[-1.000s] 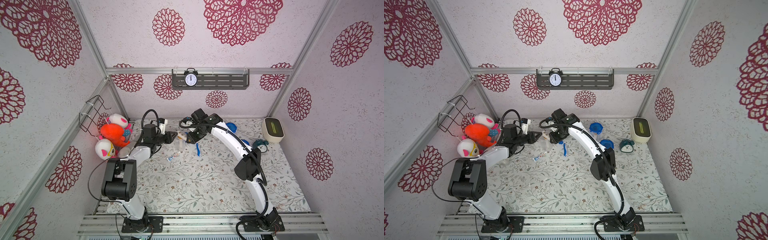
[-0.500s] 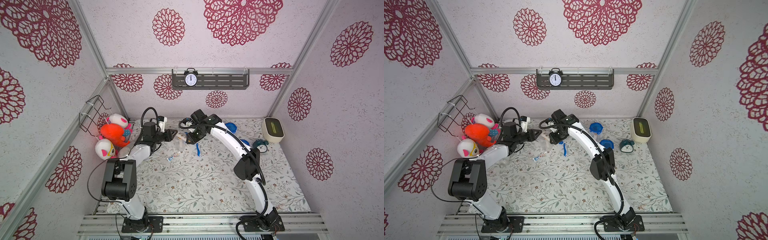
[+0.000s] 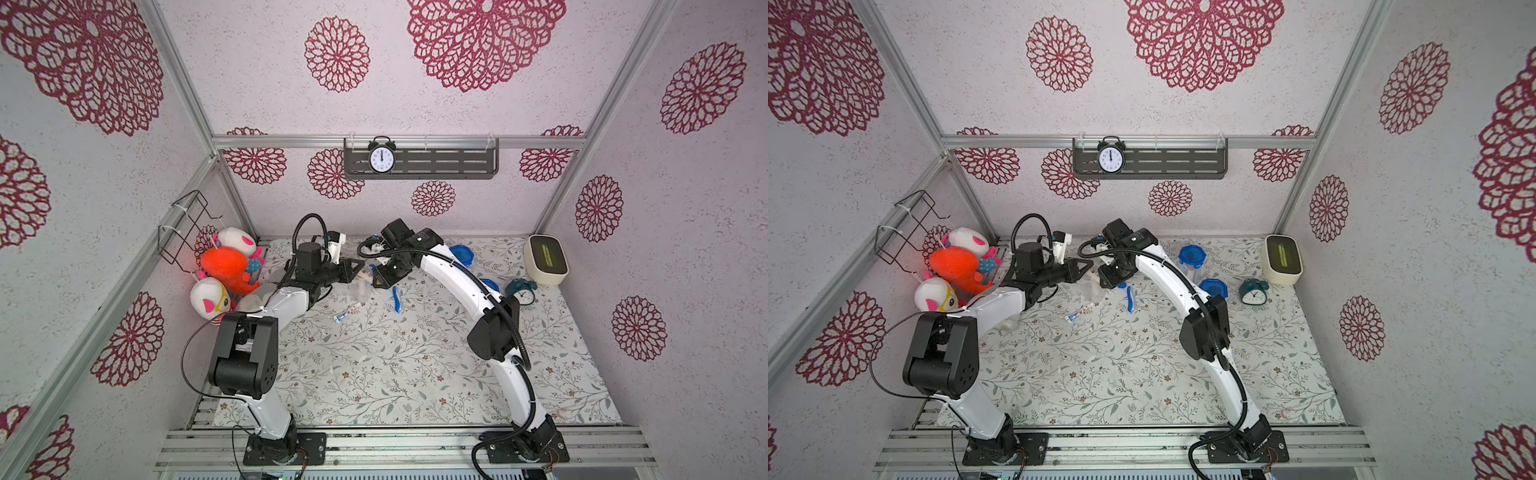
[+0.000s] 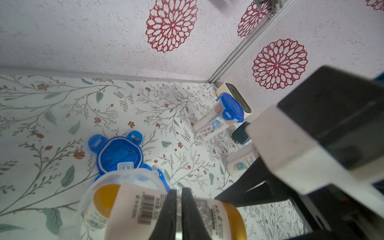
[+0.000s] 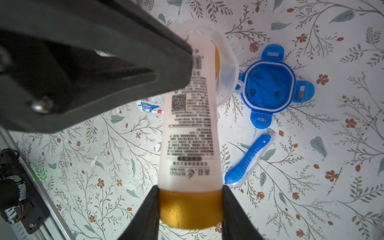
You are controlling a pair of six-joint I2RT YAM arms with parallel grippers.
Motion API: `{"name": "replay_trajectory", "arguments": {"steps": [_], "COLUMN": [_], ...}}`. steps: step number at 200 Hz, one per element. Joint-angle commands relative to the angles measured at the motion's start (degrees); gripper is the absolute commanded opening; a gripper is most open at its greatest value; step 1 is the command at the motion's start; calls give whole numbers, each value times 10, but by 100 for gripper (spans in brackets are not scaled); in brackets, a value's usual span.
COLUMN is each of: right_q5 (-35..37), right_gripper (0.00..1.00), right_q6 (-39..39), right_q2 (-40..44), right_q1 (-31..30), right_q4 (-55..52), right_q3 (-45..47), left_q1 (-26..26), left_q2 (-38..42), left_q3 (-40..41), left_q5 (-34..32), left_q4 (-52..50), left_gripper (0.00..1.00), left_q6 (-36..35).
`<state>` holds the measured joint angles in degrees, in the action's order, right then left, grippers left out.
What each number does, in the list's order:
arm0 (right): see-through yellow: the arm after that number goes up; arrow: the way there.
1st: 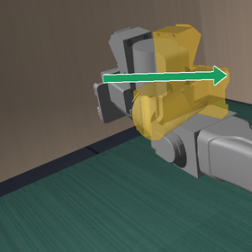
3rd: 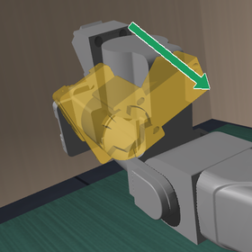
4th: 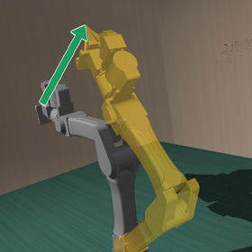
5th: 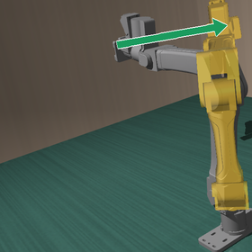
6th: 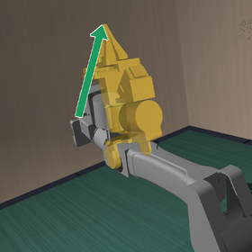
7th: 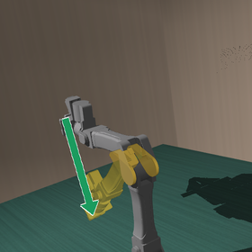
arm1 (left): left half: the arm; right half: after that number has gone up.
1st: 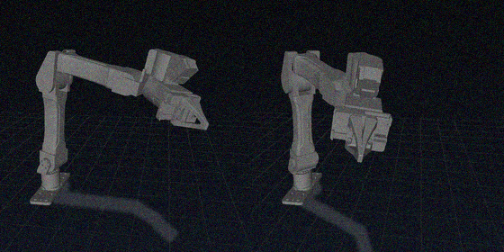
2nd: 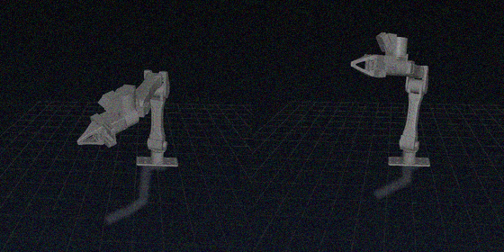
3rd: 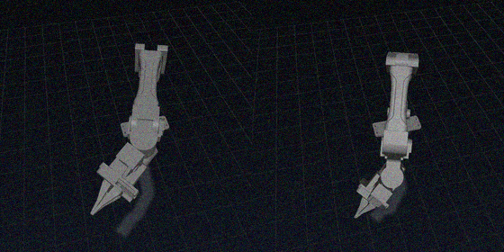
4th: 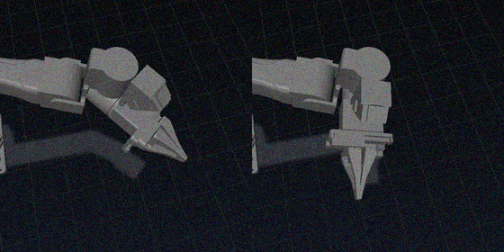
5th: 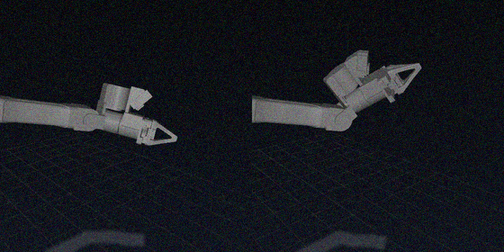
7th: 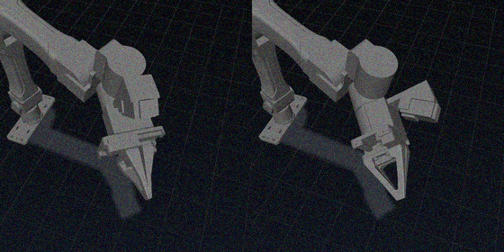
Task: Pack away toiletry kits
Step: Place the toiletry item into the container.
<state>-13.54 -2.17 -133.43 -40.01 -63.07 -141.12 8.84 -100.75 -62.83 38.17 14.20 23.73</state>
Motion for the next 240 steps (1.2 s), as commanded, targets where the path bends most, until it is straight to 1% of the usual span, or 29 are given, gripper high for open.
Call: {"name": "replay_trajectory", "arguments": {"steps": [1,34,104,190,205,212,222,235,240], "right_q5": [3,5,13,19,30,47,83,116,123], "right_gripper": [36,40,57,58,61,63,63,63,63], "right_q6": [-11,-12,3,37,46,54,71,104,122], "right_q2": [10,14,21,32,56,76,109,158,177], "right_q1": [0,0,0,-1,-1,0,4,15,23], "right_q4": [2,8,53,141,172,194,230,290,313], "right_q3": [-22,-21,-21,-13,21,53,112,200,237], "left_q1": [-1,-1,-3,-14,-15,-15,-17,-17,-17], "left_q2": [-7,-15,-18,6,17,24,37,58,65], "left_q3": [1,-9,-1,14,4,-4,-12,-16,-15], "left_q5": [-6,-12,-20,-34,-37,-38,-43,-54,-57], "left_q4": [13,1,-17,-26,-33,-39,-46,-49,-49], "left_gripper": [9,8,8,9,11,13,22,29,34], "left_q6": [-2,-9,-21,-26,-26,-27,-24,-18,-13]}}
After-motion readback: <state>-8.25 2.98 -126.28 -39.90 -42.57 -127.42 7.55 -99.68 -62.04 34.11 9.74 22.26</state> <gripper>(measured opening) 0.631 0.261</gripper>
